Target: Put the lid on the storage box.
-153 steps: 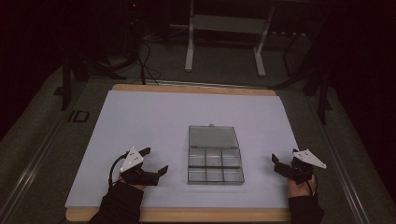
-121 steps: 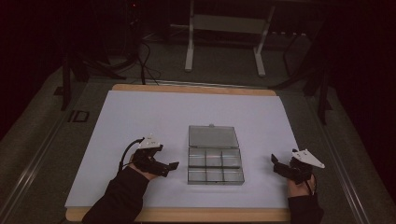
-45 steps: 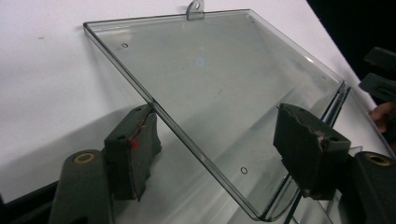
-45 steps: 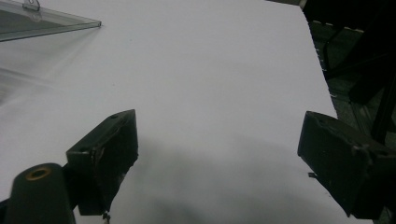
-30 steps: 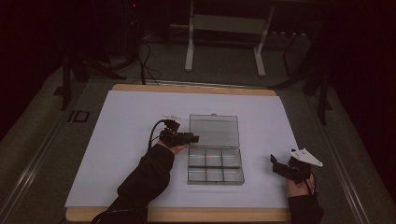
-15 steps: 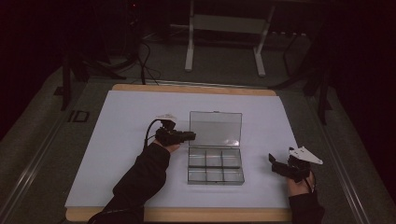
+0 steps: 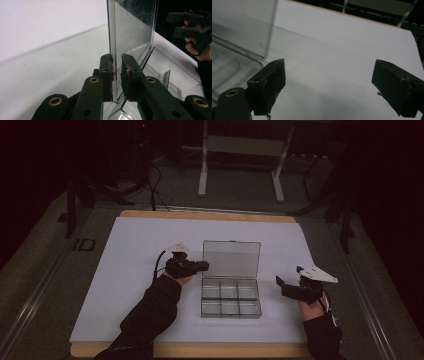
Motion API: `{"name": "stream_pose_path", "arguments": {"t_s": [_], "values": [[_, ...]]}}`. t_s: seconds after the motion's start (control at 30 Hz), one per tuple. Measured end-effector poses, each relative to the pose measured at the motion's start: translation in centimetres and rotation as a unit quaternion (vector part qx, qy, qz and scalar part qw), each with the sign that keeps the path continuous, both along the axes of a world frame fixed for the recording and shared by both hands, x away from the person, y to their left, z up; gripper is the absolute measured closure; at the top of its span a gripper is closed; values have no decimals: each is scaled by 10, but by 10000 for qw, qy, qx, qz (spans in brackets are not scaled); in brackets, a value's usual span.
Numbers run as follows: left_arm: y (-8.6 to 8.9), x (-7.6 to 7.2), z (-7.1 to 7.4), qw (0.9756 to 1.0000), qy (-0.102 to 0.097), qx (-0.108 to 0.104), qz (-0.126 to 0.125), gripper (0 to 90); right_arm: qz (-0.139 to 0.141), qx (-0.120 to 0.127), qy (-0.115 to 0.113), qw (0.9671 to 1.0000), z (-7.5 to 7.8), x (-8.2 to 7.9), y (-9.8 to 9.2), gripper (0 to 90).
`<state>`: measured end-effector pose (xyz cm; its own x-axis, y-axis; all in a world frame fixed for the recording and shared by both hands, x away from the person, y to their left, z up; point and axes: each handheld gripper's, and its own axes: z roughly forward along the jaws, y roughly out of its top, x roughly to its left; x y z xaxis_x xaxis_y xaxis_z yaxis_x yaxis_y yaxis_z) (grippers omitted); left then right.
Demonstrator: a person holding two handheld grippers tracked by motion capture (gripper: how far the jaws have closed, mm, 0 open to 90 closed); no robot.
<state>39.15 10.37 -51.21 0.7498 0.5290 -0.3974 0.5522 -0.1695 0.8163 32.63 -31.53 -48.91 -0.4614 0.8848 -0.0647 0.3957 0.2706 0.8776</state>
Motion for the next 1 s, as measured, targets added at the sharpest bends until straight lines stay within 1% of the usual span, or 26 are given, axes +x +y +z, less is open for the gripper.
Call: {"name": "stream_pose_path", "arguments": {"t_s": [0.03,0.07,0.13,0.2,0.23,0.27,0.3,0.33,0.43,0.5,0.6,0.7,0.73,0.87,0.9,1.0], "values": [[0,0,0,10000,-8,2,-2,815,45,4,46,10000,3,3,4,148],[0,0,0,10000,-9,-6,-2,815,112,45,69,9999,4,5,7,151],[0,0,0,10000,-27,-2,-5,815,342,201,131,9991,8,9,13,151],[0,0,0,10000,-31,-10,0,815,390,241,122,9989,11,14,21,163],[0,-1,0,10000,-43,-7,3,815,451,243,115,9986,13,16,25,192],[0,-1,0,10000,-43,-7,3,815,451,243,115,9986,13,16,25,192],[0,-1,0,10000,-57,16,2,815,496,255,108,9984,14,18,29,213],[0,-1,0,10000,-71,22,-2,815,609,277,105,9977,17,21,36,253],[0,-1,0,10000,-81,30,-12,816,775,381,143,9962,19,28,45,334],[0,-1,0,10000,-87,33,-18,815,898,398,234,9949,19,33,49,414],[0,-1,0,9999,-110,34,-31,816,1028,377,303,9935,18,38,55,538],[0,-1,0,9999,-138,38,-43,816,1094,335,378,9927,17,43,59,620],[0,-1,0,9999,-145,42,-43,816,1109,315,379,9926,16,44,60,634],[1,-2,0,9998,-171,55,-47,815,1187,292,514,9912,13,49,64,719],[1,-1,0,9998,-160,55,-44,813,1234,280,548,9904,13,49,65,730],[0,-2,1,9999,-141,72,-1,810,1240,274,577,9902,14,49,65,749]]}}
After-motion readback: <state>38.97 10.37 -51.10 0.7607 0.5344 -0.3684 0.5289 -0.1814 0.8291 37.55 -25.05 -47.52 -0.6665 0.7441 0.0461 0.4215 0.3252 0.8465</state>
